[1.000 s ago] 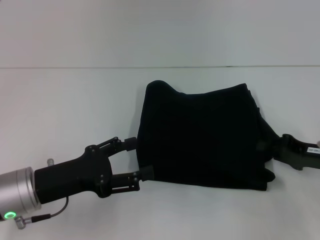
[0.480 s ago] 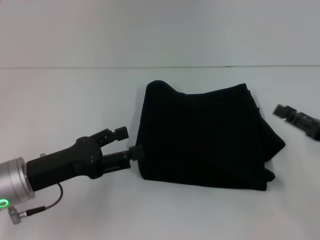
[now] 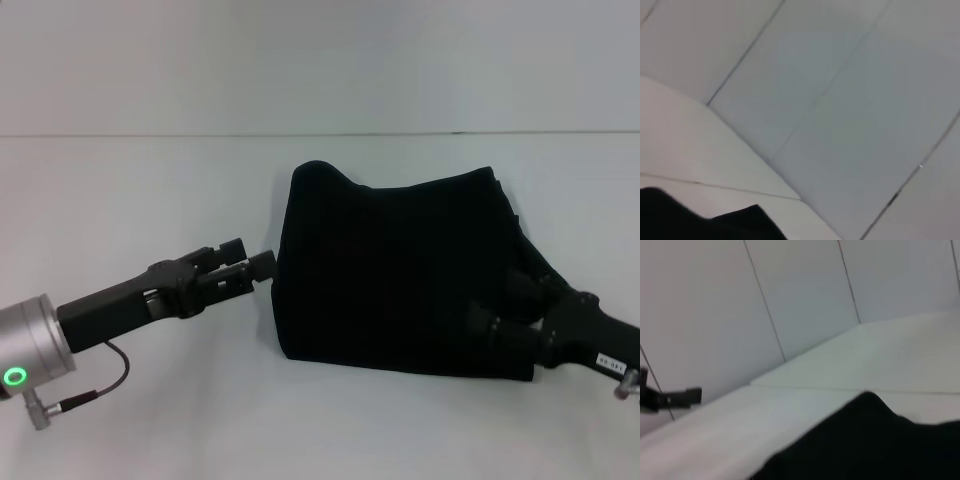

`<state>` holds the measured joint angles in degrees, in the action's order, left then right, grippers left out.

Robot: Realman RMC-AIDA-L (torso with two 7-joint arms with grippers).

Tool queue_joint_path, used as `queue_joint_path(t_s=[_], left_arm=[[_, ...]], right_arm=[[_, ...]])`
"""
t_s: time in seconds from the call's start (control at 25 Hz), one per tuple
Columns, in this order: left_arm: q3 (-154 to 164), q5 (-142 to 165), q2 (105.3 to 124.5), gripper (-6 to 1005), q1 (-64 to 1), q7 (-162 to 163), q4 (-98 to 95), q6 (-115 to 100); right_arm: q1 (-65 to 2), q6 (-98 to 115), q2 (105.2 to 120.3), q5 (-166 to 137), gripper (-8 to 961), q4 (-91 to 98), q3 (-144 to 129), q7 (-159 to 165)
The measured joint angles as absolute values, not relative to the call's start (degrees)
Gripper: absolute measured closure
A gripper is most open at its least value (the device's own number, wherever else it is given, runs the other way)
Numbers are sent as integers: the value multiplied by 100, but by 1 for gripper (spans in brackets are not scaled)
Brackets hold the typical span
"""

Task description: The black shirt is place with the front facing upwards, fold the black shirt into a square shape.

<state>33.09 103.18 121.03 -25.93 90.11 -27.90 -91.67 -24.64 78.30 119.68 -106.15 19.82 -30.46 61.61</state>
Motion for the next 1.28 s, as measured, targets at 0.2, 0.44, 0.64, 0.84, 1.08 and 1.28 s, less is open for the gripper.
queue_joint_path(t_s=[0.2, 0.44, 0.64, 0.84, 1.08, 1.28], left_arm=[[3310, 10318, 12069, 51, -2677, 9380, -2721, -8982], [3377, 10363, 11963, 52, -2762, 10180, -2716, -8897], [3466, 10478, 11825, 52, -2772, 11419, -2715, -8621], [3467, 10980, 11761, 52, -2863, 12672, -2714, -8351], [3484, 11418, 11768, 52, -2981, 13754, -2707, -8303], [3875, 11570, 11873, 52, -3110, 14484, -2706, -8177]], right_arm=[[-2410, 7373, 11970, -10667, 11, 1806, -3113, 5876], [-2399, 7028, 11981, -10777, 13, 1755, -3179, 5765], [-2399, 6973, 11980, -10777, 13, 1778, -3169, 5713], [-2326, 7213, 11969, -10730, 13, 1848, -3089, 5584], [-2054, 7954, 11961, -10708, 13, 1991, -2819, 5016], [-1864, 8154, 11968, -10706, 13, 1976, -2736, 4624]])
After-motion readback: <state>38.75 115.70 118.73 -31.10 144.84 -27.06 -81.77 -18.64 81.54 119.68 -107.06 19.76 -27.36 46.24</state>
